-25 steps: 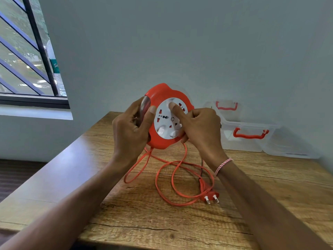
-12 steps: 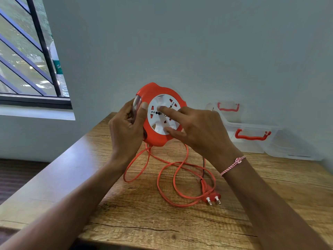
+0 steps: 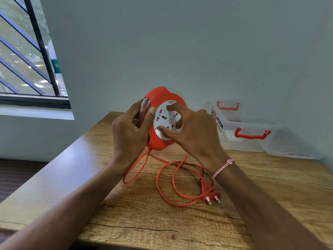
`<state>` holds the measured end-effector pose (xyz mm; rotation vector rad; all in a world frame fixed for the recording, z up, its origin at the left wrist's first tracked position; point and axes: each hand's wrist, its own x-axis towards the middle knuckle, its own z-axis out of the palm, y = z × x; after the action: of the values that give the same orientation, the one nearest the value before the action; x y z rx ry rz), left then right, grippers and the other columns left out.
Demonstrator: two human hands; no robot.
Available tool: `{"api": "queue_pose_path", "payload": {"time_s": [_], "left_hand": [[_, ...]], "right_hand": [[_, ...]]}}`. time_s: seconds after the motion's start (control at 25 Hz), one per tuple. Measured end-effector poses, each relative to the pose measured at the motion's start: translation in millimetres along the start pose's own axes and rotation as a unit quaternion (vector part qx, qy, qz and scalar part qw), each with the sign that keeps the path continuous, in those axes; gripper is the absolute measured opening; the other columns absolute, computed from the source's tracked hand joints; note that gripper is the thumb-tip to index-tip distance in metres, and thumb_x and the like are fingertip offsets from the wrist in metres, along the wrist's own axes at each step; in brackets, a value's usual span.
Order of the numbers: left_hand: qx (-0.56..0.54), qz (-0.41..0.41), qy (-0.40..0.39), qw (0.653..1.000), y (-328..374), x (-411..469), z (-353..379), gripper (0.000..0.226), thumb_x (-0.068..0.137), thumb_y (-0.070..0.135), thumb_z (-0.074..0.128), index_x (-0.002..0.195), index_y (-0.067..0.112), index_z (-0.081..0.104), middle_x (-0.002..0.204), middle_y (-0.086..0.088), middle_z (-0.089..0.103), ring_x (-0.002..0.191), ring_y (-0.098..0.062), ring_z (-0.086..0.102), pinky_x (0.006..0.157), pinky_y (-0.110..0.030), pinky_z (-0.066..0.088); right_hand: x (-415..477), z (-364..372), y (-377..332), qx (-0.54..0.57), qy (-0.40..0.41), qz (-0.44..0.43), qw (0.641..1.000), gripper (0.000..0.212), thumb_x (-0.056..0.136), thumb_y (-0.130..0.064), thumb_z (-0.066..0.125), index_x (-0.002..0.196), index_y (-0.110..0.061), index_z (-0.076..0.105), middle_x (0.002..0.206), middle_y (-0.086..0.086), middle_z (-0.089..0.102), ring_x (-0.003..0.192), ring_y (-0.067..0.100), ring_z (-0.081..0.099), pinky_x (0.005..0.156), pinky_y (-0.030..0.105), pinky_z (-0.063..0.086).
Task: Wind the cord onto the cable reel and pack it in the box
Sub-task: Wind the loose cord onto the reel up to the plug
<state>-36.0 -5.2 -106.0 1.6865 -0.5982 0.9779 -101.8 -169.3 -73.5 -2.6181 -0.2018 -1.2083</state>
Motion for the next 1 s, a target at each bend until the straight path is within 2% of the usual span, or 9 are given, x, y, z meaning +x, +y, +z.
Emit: {"api": "queue_pose_path", "payload": {"time_s": [0.16,0.28,0.36,0.44,0.52,0.6,0.68,0.8,1.0], "left_hand": [[0.006,0.018,0.0,1.0,6,-1,0,0.054,0.103,0.062,0.051,0.125,0.018,0.073,0.077,-0.006,0.074,0.067,-0.018,0.07,0.06,-0.045,0.058],[0.016,0.034,0.008,0.999,11,-3,3,0.052,0.104,0.056,0.053,0.127,0.013,0.073,0.07,0.014,0.063,0.066,-0.003,0.065,0.056,-0.016,0.049],[0.02,0.035,0.012,0.999,10,-3,3,0.05,0.103,0.053,0.055,0.127,0.012,0.073,0.071,0.022,0.059,0.067,0.003,0.063,0.057,-0.009,0.045],[0.006,0.023,0.013,1.0,7,-1,2,0.047,0.104,0.054,0.056,0.127,0.017,0.073,0.074,0.01,0.069,0.069,-0.007,0.068,0.059,-0.023,0.056],[-0.015,-0.006,0.02,1.0,7,2,0,0.046,0.103,0.058,0.054,0.127,0.023,0.071,0.085,0.0,0.076,0.073,-0.016,0.073,0.063,-0.043,0.063],[-0.021,-0.024,0.028,0.999,8,4,-2,0.044,0.103,0.057,0.054,0.123,0.022,0.072,0.085,0.006,0.075,0.074,-0.014,0.074,0.063,-0.043,0.064],[-0.018,-0.034,0.033,0.999,8,5,-3,0.041,0.104,0.052,0.056,0.118,0.018,0.073,0.081,0.017,0.069,0.072,-0.005,0.071,0.06,-0.032,0.061],[-0.012,-0.042,0.037,0.998,8,4,-3,0.044,0.104,0.052,0.055,0.111,0.014,0.074,0.071,0.014,0.065,0.064,-0.004,0.065,0.052,-0.022,0.052],[-0.02,-0.058,0.033,0.998,10,5,-3,0.033,0.105,0.05,0.055,0.098,0.02,0.068,0.066,0.013,0.061,0.059,-0.005,0.062,0.048,-0.022,0.048]], "right_hand": [[2,0,-11,0.175,-0.01,0.171,0.969,0.056,0.083,-0.068,0.072,0.112,-0.022,0.059,0.087,0.004,0.078,0.058,0.016,0.074,0.047,0.024,0.056],[4,-5,-20,0.422,-0.043,0.355,0.833,0.043,0.089,-0.052,0.076,0.099,-0.012,0.063,0.072,0.011,0.078,0.049,0.017,0.071,0.039,0.023,0.045],[3,-11,-23,0.499,-0.064,0.394,0.77,0.039,0.09,-0.048,0.076,0.092,-0.01,0.068,0.07,0.013,0.078,0.05,0.018,0.07,0.04,0.022,0.044],[4,-10,-20,0.464,-0.065,0.356,0.809,0.042,0.091,-0.053,0.074,0.095,-0.011,0.066,0.069,0.01,0.078,0.048,0.017,0.069,0.043,0.024,0.047],[5,-6,-9,0.28,-0.037,0.243,0.928,0.049,0.09,-0.064,0.067,0.098,-0.015,0.068,0.071,0.0,0.078,0.052,0.013,0.07,0.051,0.026,0.052],[5,-6,4,0.081,0.015,0.094,0.992,0.049,0.091,-0.068,0.062,0.099,-0.021,0.071,0.076,-0.007,0.075,0.062,0.009,0.07,0.06,0.028,0.057],[4,-9,7,0.054,0.024,-0.032,0.998,0.039,0.093,-0.06,0.067,0.105,-0.023,0.069,0.08,-0.008,0.075,0.064,0.007,0.067,0.061,0.032,0.059],[0,-9,-3,0.067,-0.003,-0.163,0.984,0.03,0.091,-0.046,0.075,0.109,-0.021,0.07,0.088,-0.007,0.075,0.062,0.006,0.061,0.056,0.028,0.057],[-2,2,-7,0.075,-0.073,-0.232,0.967,0.021,0.091,-0.037,0.078,0.109,-0.027,0.076,0.093,-0.009,0.072,0.069,0.0,0.045,0.053,0.025,0.049]]}}
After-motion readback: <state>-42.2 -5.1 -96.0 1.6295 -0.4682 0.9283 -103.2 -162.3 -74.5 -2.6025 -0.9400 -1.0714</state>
